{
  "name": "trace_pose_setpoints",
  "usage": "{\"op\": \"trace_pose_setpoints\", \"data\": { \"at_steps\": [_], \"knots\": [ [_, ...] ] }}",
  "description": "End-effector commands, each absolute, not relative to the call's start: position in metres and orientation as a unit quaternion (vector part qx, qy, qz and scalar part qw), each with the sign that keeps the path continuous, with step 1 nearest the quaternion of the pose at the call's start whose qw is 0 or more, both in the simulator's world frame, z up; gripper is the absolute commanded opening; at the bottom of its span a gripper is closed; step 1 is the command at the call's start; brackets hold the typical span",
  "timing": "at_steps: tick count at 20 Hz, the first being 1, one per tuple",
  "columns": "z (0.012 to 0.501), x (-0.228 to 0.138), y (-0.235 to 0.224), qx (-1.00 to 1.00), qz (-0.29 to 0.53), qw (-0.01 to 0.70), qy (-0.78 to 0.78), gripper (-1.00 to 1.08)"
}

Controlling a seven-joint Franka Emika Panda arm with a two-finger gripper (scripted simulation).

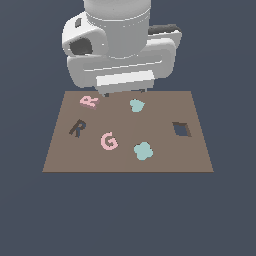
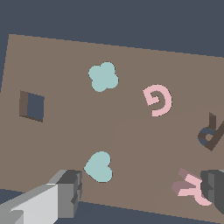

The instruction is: Insert a designated object into the corresponding slot on a board.

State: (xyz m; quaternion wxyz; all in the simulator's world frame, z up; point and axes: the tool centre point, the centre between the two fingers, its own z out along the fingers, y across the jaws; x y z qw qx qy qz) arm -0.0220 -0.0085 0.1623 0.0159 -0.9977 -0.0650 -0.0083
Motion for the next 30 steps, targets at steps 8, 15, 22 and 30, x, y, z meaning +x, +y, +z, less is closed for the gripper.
{"op": "trace_pose_setpoints", "data": {
  "at_steps": [8, 15, 22, 30],
  "knots": [
    [0.137, -0.051, -0.027, -0.982, -0.006, 0.013, -0.189, 1.00],
    [0.115, -0.071, -0.050, -0.955, -0.005, 0.010, -0.296, 1.00],
    [0.092, -0.085, -0.077, -0.917, -0.003, 0.007, -0.399, 1.00],
    [0.071, -0.092, -0.106, -0.869, -0.002, 0.004, -0.494, 1.00]
  ]
}}
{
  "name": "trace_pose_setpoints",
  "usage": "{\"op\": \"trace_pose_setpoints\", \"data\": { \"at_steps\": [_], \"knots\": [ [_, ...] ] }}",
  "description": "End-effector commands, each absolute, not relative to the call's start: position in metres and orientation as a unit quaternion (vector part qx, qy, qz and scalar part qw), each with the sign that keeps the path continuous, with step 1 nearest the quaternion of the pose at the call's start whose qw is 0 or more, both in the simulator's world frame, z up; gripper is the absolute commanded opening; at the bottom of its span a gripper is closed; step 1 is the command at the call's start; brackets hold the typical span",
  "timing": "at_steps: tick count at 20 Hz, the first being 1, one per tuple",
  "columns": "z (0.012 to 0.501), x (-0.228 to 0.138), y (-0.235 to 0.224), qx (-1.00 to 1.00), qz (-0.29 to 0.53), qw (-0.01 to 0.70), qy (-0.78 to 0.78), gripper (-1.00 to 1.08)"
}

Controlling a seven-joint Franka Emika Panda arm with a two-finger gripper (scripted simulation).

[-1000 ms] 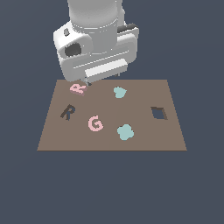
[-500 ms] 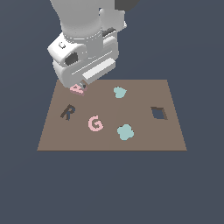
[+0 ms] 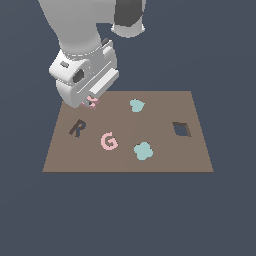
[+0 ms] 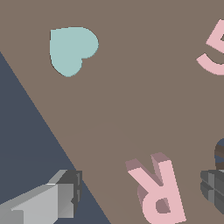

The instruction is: Insert a designated object into the corresponding slot on a board.

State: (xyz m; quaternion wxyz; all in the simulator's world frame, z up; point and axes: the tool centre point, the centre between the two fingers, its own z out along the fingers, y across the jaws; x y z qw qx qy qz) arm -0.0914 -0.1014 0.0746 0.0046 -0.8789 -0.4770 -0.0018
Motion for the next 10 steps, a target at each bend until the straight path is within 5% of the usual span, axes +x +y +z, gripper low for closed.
{"op": "trace_pose_setpoints", "data": {
  "at_steps": [1, 10],
  "knots": [
    [0.069, -0.092, -0.109, -0.864, -0.002, 0.004, -0.503, 1.00],
    [0.054, -0.092, -0.131, -0.825, 0.000, 0.001, -0.565, 1.00]
  ]
}}
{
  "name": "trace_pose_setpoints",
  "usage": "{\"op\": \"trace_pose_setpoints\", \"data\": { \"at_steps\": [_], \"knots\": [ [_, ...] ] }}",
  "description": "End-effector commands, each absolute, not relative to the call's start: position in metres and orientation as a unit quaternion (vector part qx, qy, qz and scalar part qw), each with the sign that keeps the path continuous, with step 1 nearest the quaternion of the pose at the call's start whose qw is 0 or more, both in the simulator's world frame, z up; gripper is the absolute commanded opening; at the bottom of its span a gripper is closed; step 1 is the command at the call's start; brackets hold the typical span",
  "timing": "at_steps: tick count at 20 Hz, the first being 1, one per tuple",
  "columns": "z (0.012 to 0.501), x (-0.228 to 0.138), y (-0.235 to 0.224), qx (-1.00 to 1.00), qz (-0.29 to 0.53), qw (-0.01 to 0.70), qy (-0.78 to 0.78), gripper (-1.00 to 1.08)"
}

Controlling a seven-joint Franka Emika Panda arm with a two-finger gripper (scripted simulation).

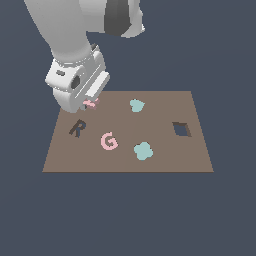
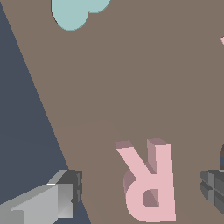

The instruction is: Insert a designated object into the corresponding slot on a board.

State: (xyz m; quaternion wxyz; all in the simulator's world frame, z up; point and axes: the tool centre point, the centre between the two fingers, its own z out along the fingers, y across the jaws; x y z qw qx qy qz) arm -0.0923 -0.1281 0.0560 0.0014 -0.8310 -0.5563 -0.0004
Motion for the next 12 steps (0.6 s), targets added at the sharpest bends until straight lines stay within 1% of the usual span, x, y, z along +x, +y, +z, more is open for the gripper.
{"op": "trace_pose_setpoints", "data": {
  "at_steps": [1, 12],
  "knots": [
    [0.0529, -0.0916, -0.1324, -0.822, 0.000, 0.001, -0.570, 1.00],
    [0.0495, -0.0901, -0.1377, -0.811, 0.000, 0.000, -0.584, 1.00]
  ]
}}
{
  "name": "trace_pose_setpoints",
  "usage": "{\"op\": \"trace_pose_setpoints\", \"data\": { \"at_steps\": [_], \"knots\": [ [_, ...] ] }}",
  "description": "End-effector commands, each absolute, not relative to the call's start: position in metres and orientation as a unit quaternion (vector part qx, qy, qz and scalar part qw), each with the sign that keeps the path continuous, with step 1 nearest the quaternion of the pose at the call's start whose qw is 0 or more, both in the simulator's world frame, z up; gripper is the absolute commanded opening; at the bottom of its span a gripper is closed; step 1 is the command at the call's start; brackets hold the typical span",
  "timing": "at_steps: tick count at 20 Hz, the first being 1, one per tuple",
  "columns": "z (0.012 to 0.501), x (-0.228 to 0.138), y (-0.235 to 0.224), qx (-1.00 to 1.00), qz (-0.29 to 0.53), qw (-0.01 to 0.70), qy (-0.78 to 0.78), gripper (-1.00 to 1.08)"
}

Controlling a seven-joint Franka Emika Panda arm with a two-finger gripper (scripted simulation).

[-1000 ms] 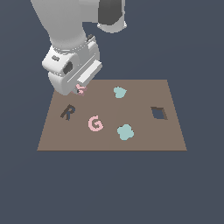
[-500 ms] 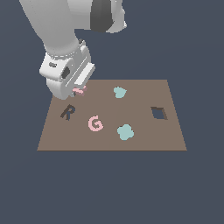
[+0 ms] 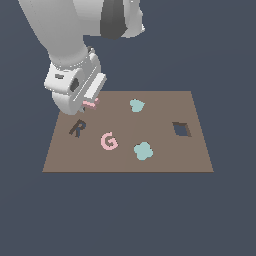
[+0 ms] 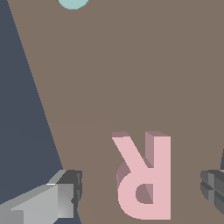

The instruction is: Insert a designated object into the corresponding slot on a board.

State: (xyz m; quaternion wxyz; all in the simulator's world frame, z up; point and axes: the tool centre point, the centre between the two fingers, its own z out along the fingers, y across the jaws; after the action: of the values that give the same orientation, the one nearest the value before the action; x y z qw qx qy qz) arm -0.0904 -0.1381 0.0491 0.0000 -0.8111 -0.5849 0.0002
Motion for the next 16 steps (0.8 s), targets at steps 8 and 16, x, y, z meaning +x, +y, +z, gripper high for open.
{"op": "trace_pose_setpoints", "data": {
  "at_steps": [8, 16],
  "knots": [
    [0.045, -0.090, -0.137, -0.813, 0.000, 0.000, -0.583, 1.00],
    [0.030, -0.090, -0.137, -0.813, 0.000, 0.000, -0.583, -1.00]
  ]
}}
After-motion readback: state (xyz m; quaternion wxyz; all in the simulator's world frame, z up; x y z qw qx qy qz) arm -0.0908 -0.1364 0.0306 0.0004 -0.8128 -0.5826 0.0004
